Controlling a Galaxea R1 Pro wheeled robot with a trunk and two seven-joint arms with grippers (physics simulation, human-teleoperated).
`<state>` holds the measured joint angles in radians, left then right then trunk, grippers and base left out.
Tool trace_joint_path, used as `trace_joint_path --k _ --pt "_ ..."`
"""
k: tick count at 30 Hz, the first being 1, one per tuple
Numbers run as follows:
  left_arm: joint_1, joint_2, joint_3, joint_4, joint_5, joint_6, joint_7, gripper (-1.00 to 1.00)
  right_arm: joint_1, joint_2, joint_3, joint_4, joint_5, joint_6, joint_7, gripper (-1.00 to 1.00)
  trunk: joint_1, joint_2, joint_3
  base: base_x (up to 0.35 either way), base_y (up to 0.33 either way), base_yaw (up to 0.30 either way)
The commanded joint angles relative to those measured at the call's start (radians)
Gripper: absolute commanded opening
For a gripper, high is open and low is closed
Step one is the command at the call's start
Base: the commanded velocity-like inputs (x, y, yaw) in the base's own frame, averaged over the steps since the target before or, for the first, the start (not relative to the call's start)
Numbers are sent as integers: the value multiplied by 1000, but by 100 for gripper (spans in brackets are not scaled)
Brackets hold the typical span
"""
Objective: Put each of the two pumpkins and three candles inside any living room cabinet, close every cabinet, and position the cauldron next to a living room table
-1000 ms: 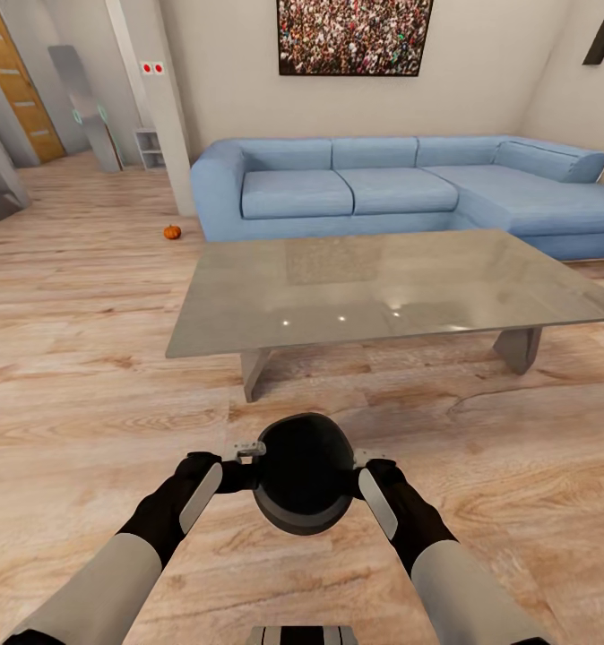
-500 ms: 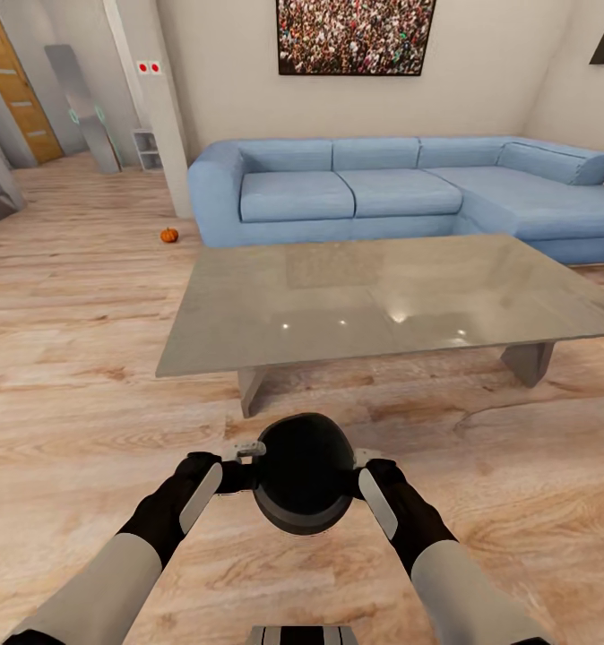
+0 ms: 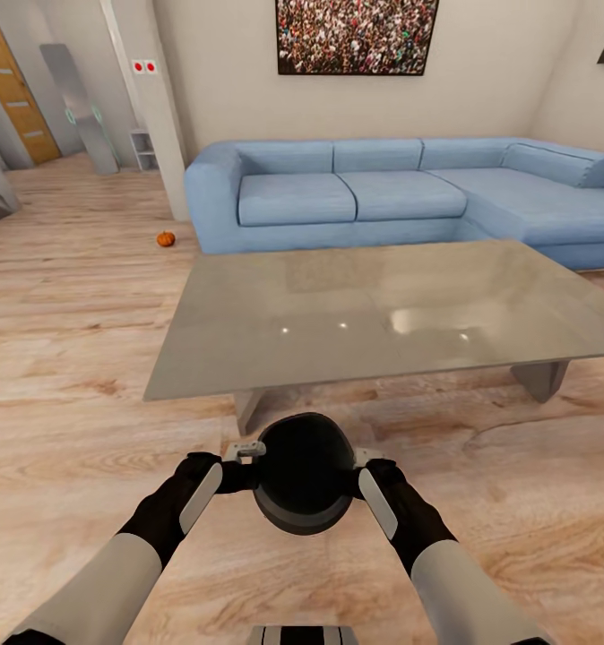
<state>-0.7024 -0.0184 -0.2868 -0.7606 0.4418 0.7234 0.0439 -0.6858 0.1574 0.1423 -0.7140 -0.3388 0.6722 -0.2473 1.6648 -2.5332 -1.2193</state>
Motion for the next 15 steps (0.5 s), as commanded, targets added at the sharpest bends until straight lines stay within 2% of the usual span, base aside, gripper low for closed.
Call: trace_joint_path --k 1,6,13,15 --pt "0 2 -11 0 38 10 5 -100 -1 -1 83 -1 -31 -6 23 -100 0 0 -1 194 0 0" --pt "0 2 -11 -1 38 10 5 -100 -1 -1 83 -1 -31 -6 23 -100 0 0 -1 128 0 0" --pt "0 2 -11 -3 38 10 5 -100 -1 -1 83 -1 -31 -6 23 -100 0 0 -1 15 0 0" --pt "0 2 -11 -2 38 10 5 -100 -1 -1 83 -1 -31 -6 23 -100 1 -1 -8 2 0 0"
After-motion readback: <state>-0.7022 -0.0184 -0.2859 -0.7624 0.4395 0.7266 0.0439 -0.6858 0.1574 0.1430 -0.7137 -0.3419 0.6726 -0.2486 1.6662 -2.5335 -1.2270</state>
